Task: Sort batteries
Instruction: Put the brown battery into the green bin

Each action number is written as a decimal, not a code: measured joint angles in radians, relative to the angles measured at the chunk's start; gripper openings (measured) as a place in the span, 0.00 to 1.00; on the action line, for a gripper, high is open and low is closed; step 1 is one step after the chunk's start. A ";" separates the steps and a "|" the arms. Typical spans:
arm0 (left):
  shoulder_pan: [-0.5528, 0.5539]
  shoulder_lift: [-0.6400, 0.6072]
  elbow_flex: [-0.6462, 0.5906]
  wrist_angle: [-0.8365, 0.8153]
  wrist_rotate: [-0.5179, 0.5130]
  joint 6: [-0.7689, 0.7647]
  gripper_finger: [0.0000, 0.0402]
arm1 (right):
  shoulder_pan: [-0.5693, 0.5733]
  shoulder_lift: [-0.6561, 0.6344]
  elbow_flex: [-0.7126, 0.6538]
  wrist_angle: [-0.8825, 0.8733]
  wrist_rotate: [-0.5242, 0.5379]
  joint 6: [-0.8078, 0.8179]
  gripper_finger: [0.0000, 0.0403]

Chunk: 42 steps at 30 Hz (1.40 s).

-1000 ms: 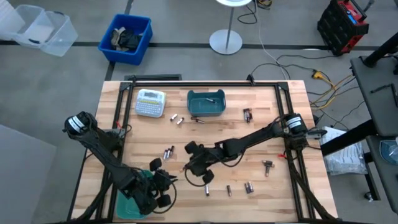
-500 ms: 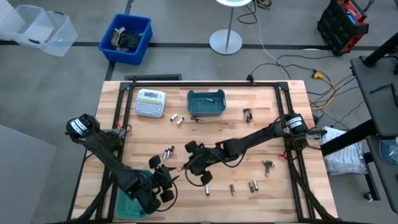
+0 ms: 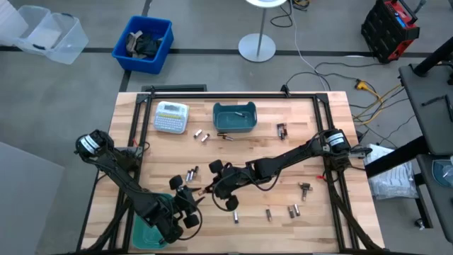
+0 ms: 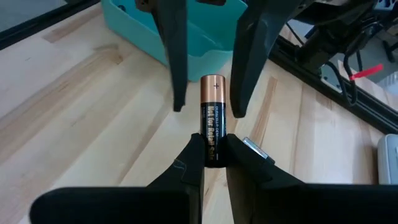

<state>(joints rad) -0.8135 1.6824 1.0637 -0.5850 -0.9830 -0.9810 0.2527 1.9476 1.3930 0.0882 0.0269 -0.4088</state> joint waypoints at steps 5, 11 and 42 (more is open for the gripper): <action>0.001 0.000 0.000 0.000 -0.003 0.000 0.18 | 0.000 0.000 0.000 0.000 0.000 -0.001 0.08; 0.003 0.000 0.000 -0.001 -0.006 0.000 0.07 | 0.000 0.000 0.000 -0.002 0.000 0.002 0.08; -0.083 -0.035 0.233 -0.593 1.032 -0.385 0.07 | -0.034 -0.124 -0.018 -0.461 -0.005 0.148 0.39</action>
<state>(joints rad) -0.8961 1.6471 1.2968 -1.1782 0.0487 -1.3659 0.2183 1.8233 1.3753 -0.3726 0.0219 -0.2611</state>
